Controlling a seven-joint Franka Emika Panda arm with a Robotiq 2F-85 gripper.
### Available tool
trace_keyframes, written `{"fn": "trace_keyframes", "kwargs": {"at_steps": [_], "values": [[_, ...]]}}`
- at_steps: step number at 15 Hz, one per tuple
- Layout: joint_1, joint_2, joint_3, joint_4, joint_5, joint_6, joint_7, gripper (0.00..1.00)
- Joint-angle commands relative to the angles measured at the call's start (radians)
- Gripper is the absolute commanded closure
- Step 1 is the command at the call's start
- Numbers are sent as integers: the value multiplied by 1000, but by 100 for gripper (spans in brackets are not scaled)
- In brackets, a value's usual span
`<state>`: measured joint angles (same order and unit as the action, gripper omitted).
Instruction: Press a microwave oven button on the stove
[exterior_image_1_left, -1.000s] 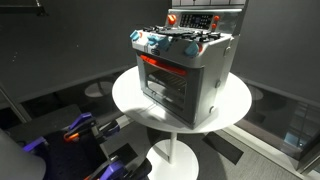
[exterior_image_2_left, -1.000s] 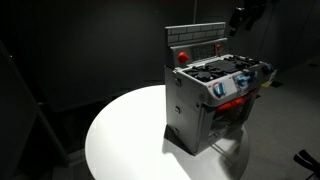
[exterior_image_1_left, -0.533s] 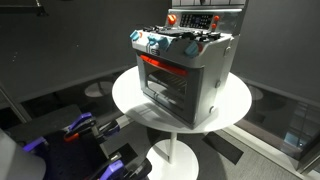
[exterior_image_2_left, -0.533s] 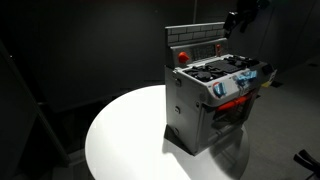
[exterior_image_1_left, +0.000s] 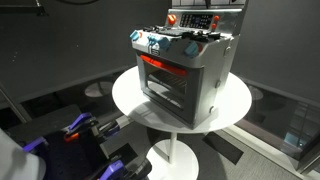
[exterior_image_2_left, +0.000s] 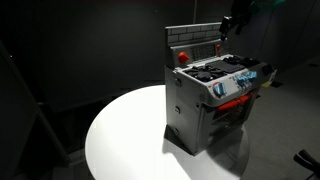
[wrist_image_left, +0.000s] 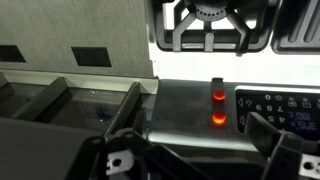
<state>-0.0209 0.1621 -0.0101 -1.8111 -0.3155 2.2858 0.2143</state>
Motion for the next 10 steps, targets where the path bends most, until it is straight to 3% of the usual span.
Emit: {"fn": "trace_keyframes", "kwargs": {"at_steps": [1, 10], "values": [[19, 42, -21, 55, -15, -15, 14, 0], [24, 76, -39, 72, -9, -20, 12, 0]]}}
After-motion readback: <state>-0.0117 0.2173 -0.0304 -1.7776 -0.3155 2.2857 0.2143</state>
